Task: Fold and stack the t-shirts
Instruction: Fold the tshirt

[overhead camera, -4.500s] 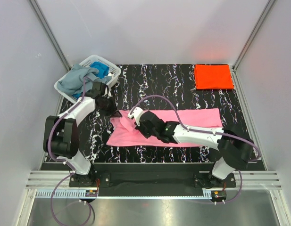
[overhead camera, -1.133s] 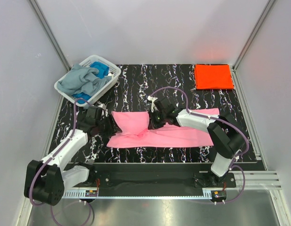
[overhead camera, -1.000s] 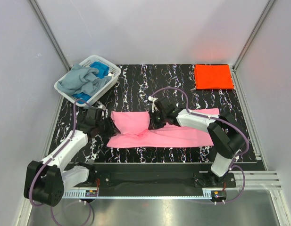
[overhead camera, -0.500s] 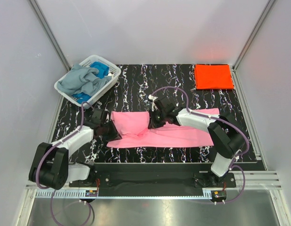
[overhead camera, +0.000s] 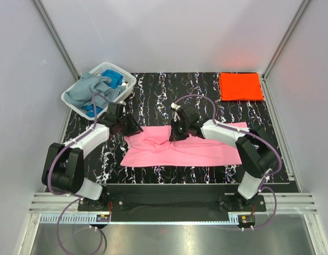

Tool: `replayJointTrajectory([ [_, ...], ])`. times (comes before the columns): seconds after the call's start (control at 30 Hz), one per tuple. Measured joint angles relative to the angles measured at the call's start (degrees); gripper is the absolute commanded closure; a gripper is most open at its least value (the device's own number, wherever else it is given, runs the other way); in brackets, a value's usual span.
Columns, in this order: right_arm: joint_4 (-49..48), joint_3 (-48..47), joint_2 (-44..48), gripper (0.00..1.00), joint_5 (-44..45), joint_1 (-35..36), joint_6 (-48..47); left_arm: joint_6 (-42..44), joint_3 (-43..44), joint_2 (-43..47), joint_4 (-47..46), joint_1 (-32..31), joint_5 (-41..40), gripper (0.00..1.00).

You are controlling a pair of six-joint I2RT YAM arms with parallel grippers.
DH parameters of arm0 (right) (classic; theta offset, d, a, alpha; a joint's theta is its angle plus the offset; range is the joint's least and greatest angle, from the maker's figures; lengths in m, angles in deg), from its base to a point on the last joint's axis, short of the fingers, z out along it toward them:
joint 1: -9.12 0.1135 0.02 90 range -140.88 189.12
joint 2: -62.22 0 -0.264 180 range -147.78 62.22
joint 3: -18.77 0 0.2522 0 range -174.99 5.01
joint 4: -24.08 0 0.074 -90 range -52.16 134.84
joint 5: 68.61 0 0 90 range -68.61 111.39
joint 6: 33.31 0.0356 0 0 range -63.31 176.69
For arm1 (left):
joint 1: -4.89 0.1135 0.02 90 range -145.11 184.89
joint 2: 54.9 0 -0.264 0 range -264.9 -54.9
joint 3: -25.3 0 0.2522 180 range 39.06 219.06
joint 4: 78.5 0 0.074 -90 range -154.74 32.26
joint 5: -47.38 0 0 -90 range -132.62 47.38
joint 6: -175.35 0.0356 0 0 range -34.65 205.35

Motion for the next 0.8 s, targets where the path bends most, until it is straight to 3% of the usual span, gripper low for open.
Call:
replayJointTrajectory([
  [0.07,0.5,-0.4,0.0,0.89,0.0,-0.7,0.2,0.7,0.0,-1.0,1.6,0.2,-0.8,0.69],
  [0.13,1.4,-1.2,0.0,0.75,-0.1,-1.2,0.5,2.0,0.0,-1.0,4.1,0.2,-2.6,0.64],
  [0.2,2.4,-2.1,0.0,0.68,-0.2,-1.4,0.3,3.4,0.0,-0.4,6.2,0.2,-3.8,0.61],
  [0.47,4.2,-2.1,2.6,0.62,-2.4,-1.6,-0.7,7.3,-6.1,6.8,7.8,0.2,-3.3,0.51],
  [0.63,3.3,1.8,5.8,0.66,-7.6,-1.7,-4.2,8.5,-8.1,5.9,8.0,0.2,-1.0,0.51],
  [0.8,3.3,2.8,5.7,0.51,-12.0,-1.7,-8.9,8.7,-7.5,4.1,7.4,0.1,1.0,0.53],
])
